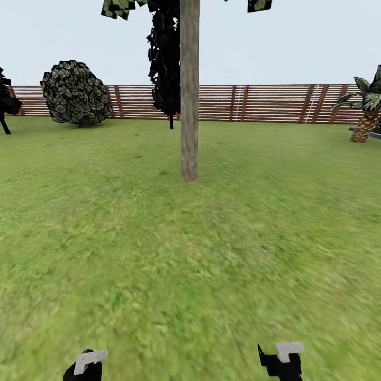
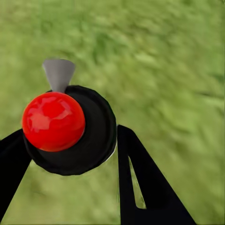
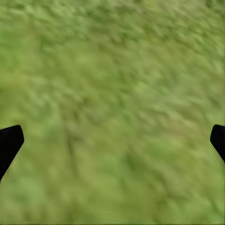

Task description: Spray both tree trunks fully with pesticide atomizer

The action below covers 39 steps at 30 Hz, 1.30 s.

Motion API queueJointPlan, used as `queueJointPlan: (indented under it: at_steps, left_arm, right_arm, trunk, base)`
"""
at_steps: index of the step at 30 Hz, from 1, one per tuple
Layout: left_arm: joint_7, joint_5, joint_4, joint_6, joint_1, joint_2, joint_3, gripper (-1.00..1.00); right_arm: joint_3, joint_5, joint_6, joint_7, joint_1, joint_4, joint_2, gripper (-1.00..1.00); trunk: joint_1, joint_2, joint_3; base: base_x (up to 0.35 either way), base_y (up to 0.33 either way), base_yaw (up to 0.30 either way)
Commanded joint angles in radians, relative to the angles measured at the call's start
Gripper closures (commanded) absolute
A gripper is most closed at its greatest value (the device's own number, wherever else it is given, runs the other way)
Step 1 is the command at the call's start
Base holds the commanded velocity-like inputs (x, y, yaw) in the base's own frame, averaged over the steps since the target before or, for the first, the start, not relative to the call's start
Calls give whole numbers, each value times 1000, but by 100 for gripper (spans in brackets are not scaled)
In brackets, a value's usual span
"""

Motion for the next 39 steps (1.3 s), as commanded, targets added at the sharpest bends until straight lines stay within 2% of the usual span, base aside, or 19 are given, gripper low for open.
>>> queueJointPlan:
  at_steps: [1,23,28,39]
  left_arm:
    - [0,6,0,-3,-1,0,-1,100]
    - [0,6,-2,-3,-1,5,1,100]
    - [0,6,-2,-3,-1,5,16,100]
    - [0,5,0,-3,-1,2,18,100]
  right_arm:
    - [0,6,-3,-2,-1,1,0,-100]
    - [0,8,-3,-2,-1,1,1,-100]
    - [0,8,-3,-2,-1,1,1,-100]
    - [0,8,-3,-2,-1,1,1,-100]
  trunk:
    - [0,0,-1]
    - [0,0,-1]
    - [0,0,-1]
    - [0,0,-1]
  base:
    - [339,0,0]
    - [339,0,0]
    - [339,0,0]
    - [339,0,0]
